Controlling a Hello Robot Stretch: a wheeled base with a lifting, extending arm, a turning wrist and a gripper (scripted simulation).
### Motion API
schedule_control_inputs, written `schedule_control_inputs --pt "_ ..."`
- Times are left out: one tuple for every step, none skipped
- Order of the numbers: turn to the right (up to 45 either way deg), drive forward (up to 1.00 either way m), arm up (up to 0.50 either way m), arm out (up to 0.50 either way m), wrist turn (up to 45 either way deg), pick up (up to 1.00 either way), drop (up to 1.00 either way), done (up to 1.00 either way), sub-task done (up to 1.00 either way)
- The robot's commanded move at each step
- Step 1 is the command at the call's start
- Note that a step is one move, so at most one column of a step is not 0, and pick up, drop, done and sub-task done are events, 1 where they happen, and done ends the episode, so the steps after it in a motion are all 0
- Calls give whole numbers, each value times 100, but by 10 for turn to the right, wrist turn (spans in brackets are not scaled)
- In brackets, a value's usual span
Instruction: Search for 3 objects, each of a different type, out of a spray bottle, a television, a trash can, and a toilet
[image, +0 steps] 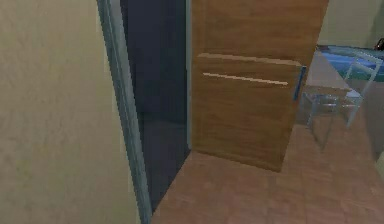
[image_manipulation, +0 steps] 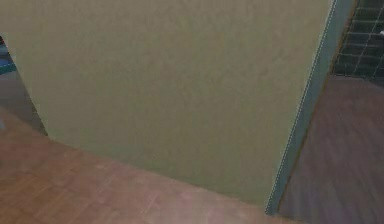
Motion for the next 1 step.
schedule_control_inputs --pt "0 65 0 0 0 0 0 0 0"
